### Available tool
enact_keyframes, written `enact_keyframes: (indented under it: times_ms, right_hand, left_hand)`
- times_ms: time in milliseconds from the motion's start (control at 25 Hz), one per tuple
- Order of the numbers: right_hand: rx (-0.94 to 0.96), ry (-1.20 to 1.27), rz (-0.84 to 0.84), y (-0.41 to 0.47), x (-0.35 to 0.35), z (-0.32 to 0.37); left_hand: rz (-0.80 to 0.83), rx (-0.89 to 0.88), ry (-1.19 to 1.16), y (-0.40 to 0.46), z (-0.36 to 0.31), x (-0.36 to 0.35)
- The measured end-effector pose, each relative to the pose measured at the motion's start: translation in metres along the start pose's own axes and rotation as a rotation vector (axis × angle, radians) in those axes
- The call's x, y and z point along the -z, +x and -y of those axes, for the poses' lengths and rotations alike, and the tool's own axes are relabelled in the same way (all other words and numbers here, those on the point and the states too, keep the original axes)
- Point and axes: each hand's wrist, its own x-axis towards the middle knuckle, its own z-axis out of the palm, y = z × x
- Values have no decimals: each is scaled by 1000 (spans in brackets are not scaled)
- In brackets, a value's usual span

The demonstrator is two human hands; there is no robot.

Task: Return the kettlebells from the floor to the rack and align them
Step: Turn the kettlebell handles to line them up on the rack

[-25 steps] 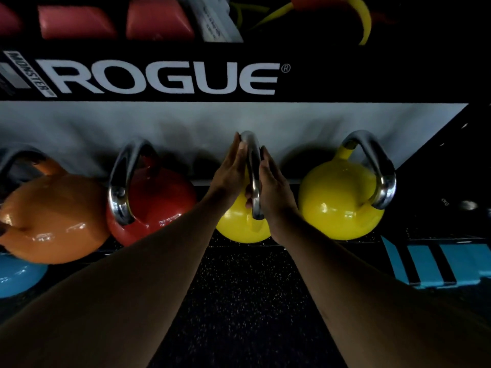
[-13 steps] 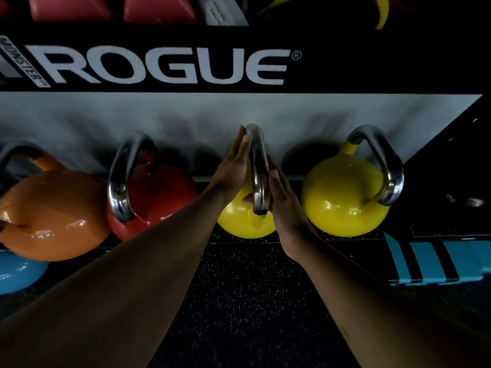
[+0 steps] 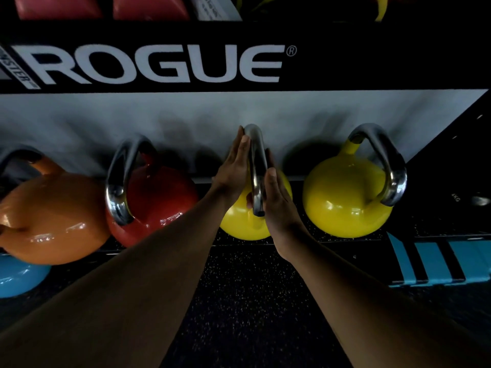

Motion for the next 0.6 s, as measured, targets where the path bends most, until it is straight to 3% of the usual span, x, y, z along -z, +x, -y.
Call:
enact_keyframes:
  times_ms: [280, 600]
  right_hand:
    - [-20, 114, 73, 12, -1, 6]
    - [-16, -44, 7, 13, -4, -3]
  left_hand:
    - [-4, -3, 56, 0, 0, -1]
    - [-1, -13, 76, 6, 0, 4]
